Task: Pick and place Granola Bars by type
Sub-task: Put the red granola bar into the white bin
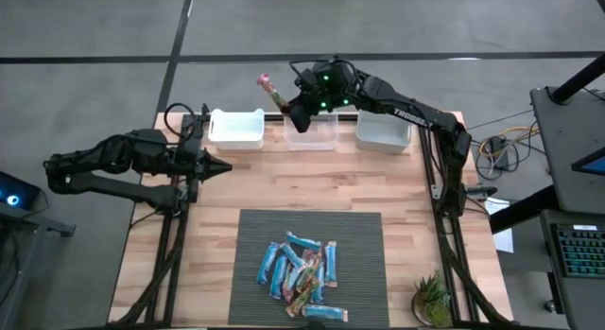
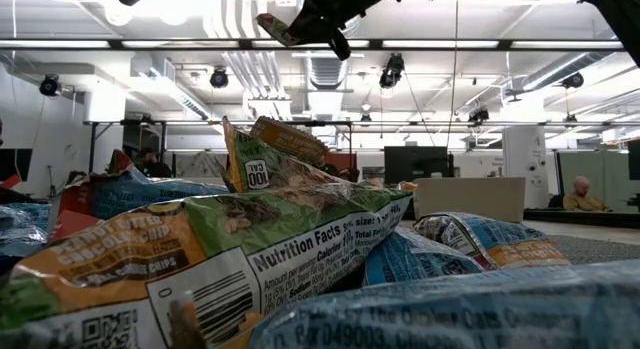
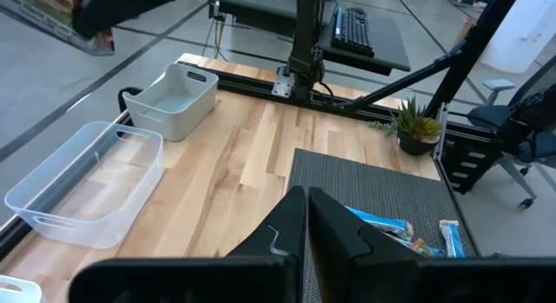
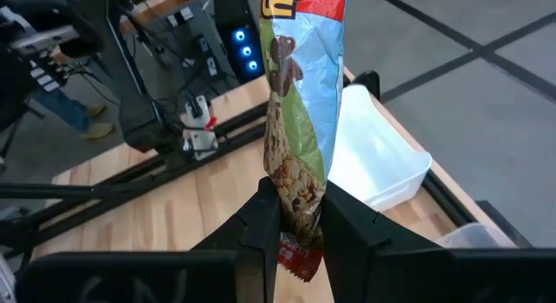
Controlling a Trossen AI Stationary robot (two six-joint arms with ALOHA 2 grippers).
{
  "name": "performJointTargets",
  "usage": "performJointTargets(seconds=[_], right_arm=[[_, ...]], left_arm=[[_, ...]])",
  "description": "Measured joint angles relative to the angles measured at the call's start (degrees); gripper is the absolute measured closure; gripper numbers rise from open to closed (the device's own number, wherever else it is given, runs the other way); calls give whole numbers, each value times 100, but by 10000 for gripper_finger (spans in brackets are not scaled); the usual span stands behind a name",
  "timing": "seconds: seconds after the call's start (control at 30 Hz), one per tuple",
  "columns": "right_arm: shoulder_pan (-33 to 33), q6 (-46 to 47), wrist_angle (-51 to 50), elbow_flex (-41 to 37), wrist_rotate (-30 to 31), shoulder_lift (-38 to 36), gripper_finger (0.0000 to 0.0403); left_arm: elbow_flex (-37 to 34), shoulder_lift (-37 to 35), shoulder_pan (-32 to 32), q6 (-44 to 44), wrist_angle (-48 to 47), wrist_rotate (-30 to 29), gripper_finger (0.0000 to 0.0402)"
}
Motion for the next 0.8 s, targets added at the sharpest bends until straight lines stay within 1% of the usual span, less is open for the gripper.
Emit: performJointTargets(seconds=[0.33, 0.8], right_arm=[[-83, 39, 457, -1, 3, 497, 342], [-227, 36, 1435, 90, -35, 1232, 342]], left_arm=[[0, 0, 0, -49, 11, -9, 402], [0, 0, -1, -49, 26, -35, 402]])
